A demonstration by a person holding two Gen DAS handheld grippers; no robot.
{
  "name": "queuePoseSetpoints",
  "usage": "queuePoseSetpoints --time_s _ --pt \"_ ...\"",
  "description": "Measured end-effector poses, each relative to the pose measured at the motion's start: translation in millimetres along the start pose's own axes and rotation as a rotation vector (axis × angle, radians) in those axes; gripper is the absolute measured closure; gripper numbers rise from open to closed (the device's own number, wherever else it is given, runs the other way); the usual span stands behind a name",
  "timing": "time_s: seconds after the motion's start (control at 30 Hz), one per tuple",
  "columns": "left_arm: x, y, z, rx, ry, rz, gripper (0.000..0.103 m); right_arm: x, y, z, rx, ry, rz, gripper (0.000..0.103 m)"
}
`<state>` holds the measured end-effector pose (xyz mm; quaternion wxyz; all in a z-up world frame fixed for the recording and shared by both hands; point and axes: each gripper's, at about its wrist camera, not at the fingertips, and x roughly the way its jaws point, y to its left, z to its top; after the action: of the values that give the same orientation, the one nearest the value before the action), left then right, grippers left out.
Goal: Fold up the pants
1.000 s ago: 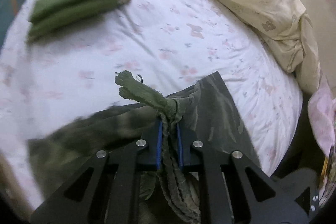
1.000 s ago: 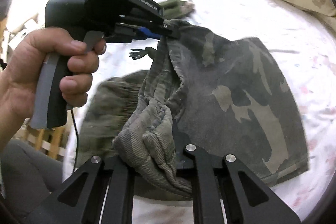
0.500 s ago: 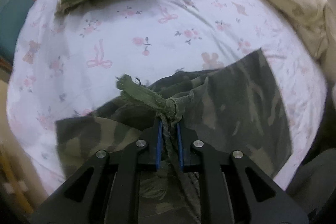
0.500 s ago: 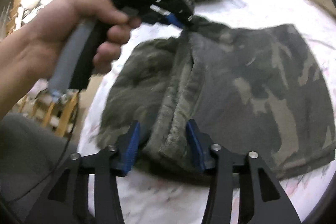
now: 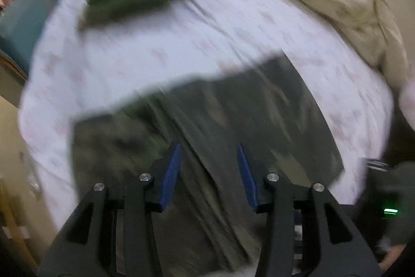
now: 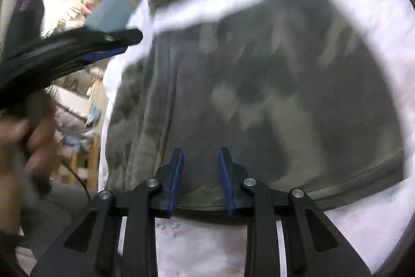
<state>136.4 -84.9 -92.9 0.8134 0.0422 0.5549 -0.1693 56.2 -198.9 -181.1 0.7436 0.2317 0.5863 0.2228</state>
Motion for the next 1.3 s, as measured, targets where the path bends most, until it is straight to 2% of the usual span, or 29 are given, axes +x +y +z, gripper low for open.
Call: queuePoseSetpoints --time_s 0.03,0.1,0.13,0.17,0.23,0.27,0.33,0.37,0.43,0.5,0.57,0.63,0.7,0.73,0.8,0.87,0.97,1.03,1.1,1.23,1.3 --pt "9.3 -3.7 -11.0 0.009 0.026 0.007 0.062 12.7 0.1 -5.0 -0.001 0.021 -0.044 0.074" --pt "27.0 -3.4 -26.8 0.037 0.052 0.084 0.062 12.4 -4.4 -5.2 0.028 0.018 -0.023 0.074" --pt "30.2 0.8 -33.0 0.042 0.031 0.137 0.062 5.2 -7.8 -2.0 0.058 0.033 0.002 0.073" --pt "28.4 7.0 -37.0 0.027 0.005 0.151 0.06 -1.5 -10.1 1.7 0.079 0.039 0.017 0.073" --pt "12.1 19.1 -38.0 -0.052 -0.052 0.137 0.062 -36.9 -15.0 10.8 0.088 -0.02 0.024 0.071" --pt "-1.6 20.2 -36.1 -0.065 -0.093 0.116 0.062 -63.4 -18.7 17.0 0.07 -0.078 -0.001 0.071" --pt "-21.5 17.6 -35.4 -0.061 -0.157 0.071 0.059 -112.3 -37.5 30.0 0.066 -0.179 -0.124 0.071" --pt "-25.7 17.3 -36.3 -0.066 -0.165 0.052 0.053 -126.4 -49.0 33.9 0.088 -0.193 -0.18 0.071" --pt "-26.6 14.2 -38.9 -0.101 -0.161 0.011 0.053 -139.6 -80.9 42.1 0.164 -0.161 -0.287 0.071" --pt "-19.5 7.2 -39.9 -0.103 -0.152 -0.013 0.053 -136.3 -101.6 43.9 0.228 -0.084 -0.323 0.071" --pt "-8.8 -7.9 -41.2 -0.04 -0.118 -0.01 0.053 -122.2 -118.5 41.4 0.27 -0.019 -0.313 0.076" --pt "10.8 -15.8 -46.6 0.005 -0.034 0.052 0.053 -101.2 -125.8 34.0 0.273 0.054 -0.364 0.081" --pt "28.5 -11.6 -51.5 -0.003 0.041 0.118 0.053 -84.1 -130.6 30.7 0.281 0.108 -0.413 0.088" --pt "34.6 -7.1 -53.2 -0.018 0.064 0.131 0.053 -82.4 -129.5 31.4 0.278 0.11 -0.427 0.089" --pt "34.9 -0.7 -52.9 -0.064 0.071 0.094 0.052 -84.9 -123.6 34.5 0.281 0.121 -0.443 0.086" --pt "30.5 3.0 -51.7 -0.088 0.066 0.071 0.052 -93.3 -106.3 51.0 0.234 0.093 -0.416 0.085" --pt "30.8 5.3 -55.3 -0.108 0.06 0.066 0.052 -113.3 -82.2 101.0 0.129 -0.014 -0.363 0.085" --pt "31.8 5.0 -56.9 -0.104 0.057 0.064 0.052 -113.2 -70.1 143.6 0.06 -0.051 -0.366 0.085" --pt "31.5 3.9 -58.9 -0.09 0.059 0.064 0.052 -105.0 -67.0 171.2 0.017 -0.075 -0.361 0.086" --pt "33.8 6.1 -57.5 -0.075 0.074 0.064 0.052 -65.7 -80.0 205.6 0.015 -0.03 -0.377 0.089" --pt "35.5 6.4 -56.8 -0.073 0.087 0.061 0.051 -43.5 -84.9 219.7 -0.069 -0.001 -0.477 0.091"
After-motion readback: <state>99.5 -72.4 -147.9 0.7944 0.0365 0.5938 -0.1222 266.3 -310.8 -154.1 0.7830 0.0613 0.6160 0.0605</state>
